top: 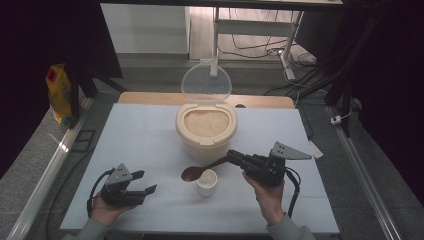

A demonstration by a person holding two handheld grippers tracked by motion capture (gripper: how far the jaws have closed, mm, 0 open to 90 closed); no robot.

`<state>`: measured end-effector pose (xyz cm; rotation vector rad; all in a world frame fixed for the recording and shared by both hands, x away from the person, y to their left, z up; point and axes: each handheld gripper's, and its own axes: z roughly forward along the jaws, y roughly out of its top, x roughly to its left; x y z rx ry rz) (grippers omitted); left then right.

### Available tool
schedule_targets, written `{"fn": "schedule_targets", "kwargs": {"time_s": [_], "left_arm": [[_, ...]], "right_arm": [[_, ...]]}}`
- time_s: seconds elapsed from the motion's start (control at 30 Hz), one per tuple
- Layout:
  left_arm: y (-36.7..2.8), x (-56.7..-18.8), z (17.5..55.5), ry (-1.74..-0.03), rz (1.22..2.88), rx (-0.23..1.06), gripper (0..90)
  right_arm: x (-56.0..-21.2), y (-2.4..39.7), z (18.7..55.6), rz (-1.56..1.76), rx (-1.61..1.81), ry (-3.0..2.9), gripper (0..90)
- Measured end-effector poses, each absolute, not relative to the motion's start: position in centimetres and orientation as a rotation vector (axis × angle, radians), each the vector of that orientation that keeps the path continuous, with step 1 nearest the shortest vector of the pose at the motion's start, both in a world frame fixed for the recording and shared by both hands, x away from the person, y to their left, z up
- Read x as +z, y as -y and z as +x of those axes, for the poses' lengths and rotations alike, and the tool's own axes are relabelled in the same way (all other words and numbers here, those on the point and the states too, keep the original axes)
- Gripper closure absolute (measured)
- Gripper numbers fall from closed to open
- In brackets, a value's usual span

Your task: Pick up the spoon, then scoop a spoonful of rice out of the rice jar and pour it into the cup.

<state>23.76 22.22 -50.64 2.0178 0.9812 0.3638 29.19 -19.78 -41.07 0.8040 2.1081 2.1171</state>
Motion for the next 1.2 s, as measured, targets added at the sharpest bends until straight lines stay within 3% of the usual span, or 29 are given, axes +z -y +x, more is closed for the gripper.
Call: {"fn": "schedule_targets", "kwargs": {"time_s": [1.2], "left_arm": [[-23.0, -50.8, 23.4, -1.019, 2.038, 0.366, 24.6]], "right_arm": [[-37.6, 22.5, 29.6, 0.781, 2.219, -1.908, 83.1]]}}
